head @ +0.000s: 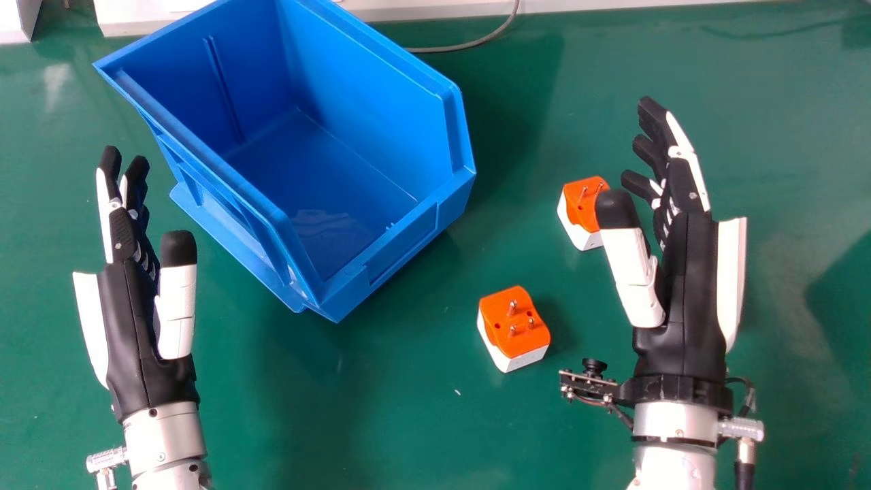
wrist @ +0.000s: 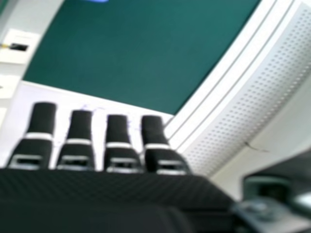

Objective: Pick all objects and put in blue box

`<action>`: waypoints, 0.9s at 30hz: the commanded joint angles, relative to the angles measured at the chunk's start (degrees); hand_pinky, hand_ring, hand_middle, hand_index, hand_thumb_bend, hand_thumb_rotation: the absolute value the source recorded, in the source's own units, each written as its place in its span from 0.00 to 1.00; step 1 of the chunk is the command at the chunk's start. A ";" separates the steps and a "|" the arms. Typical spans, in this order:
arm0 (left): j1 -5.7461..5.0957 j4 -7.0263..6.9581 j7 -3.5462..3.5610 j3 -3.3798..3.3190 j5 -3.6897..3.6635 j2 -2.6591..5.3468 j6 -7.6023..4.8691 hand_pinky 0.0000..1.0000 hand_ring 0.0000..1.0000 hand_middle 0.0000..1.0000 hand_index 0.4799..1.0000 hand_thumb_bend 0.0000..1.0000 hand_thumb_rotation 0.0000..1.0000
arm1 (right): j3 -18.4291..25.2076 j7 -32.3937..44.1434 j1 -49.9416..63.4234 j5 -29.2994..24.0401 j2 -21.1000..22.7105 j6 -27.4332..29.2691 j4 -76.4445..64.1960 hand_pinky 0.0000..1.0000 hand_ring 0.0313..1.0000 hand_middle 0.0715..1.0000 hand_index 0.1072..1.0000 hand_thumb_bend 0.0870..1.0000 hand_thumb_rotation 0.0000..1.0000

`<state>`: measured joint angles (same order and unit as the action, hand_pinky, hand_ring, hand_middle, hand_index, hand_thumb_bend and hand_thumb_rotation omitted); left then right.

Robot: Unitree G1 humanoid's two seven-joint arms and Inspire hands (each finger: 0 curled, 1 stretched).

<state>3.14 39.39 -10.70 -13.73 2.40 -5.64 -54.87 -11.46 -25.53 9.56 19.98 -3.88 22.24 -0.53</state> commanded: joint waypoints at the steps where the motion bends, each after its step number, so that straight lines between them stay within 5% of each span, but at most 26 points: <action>1: 0.12 -0.79 -0.33 0.10 0.52 -0.11 -1.28 0.99 0.97 0.95 0.94 1.00 0.95 | 0.06 -0.37 -0.13 0.05 -1.66 0.95 -1.24 0.78 0.87 0.88 0.84 0.67 1.00; 12: 0.16 -1.02 -0.42 0.19 0.86 -0.17 -1.18 0.99 0.97 0.95 0.94 1.00 0.96 | 0.15 -0.53 -0.36 -0.17 -1.80 1.28 -1.00 0.79 0.87 0.88 0.84 0.67 1.00; 22: -0.06 -0.77 0.28 0.42 0.28 0.07 -1.50 1.00 0.97 0.95 0.94 1.00 0.95 | 1.22 0.33 0.98 0.23 -0.63 0.04 -4.70 0.78 0.87 0.88 0.85 0.68 1.00; 27: -0.05 -0.59 0.01 0.37 0.68 0.02 -1.53 1.00 0.97 0.95 0.94 1.00 0.95 | 4.28 0.46 3.17 6.98 2.19 -5.05 -11.72 0.79 0.87 0.88 0.86 0.67 1.00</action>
<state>3.11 39.40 -10.57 -13.66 2.65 -5.54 -54.96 -8.69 -24.98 11.93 23.81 -2.97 18.65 -8.15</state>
